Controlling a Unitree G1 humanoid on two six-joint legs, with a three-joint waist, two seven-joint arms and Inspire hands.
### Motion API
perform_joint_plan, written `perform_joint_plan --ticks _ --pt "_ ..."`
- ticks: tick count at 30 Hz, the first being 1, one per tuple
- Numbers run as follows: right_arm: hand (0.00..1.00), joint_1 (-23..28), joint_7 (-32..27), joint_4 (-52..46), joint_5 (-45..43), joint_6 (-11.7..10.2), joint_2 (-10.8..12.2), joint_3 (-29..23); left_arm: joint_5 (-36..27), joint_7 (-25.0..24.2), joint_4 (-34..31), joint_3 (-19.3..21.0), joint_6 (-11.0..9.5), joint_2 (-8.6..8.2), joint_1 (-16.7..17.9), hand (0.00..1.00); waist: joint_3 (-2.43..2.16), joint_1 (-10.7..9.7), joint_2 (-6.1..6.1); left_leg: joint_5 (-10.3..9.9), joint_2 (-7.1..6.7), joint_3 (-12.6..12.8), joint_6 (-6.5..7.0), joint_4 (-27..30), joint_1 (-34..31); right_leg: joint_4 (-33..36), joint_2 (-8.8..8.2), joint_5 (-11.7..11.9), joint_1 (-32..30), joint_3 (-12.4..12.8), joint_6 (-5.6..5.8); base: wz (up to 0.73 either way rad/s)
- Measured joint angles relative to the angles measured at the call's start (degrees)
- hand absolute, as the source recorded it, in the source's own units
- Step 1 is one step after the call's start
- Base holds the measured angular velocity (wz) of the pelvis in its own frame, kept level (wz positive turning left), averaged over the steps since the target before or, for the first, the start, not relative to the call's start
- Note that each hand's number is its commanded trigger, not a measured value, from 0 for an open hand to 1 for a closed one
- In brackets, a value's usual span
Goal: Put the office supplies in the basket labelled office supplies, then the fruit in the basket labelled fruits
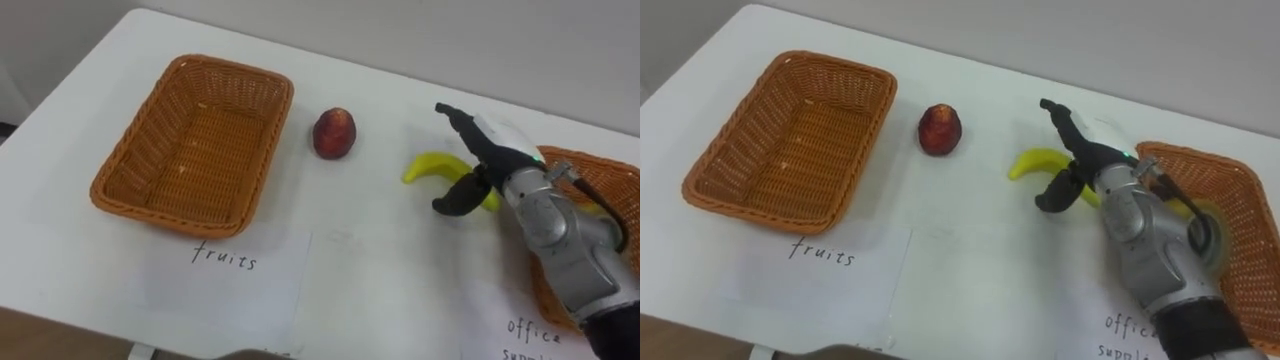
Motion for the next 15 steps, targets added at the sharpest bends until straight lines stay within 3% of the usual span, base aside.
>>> perform_joint_plan --ticks 5,15 --pt "0.00 -0.1 1.3 0.1 -3.9 0.0 -0.2 1.0 0.0 0.0 -0.5 0.0 -0.1 0.01 -0.4 0.00 0.40 1.1 -0.49 0.0 0.00 -0.1 0.00 -0.1 0.0 -0.1 0.01 0.0 -0.1 -0.2 0.00 0.01" --pt "0.00 -0.4 1.8 1.2 -4.0 0.0 -0.4 1.9 0.0 0.0 -0.5 0.1 -0.1 0.02 -0.7 0.00 0.53 1.9 -0.50 0.0 -0.11 -1.0 0.04 -0.1 0.0 -0.2 -0.11 0.0 0.2 -1.2 0.01 0.04"
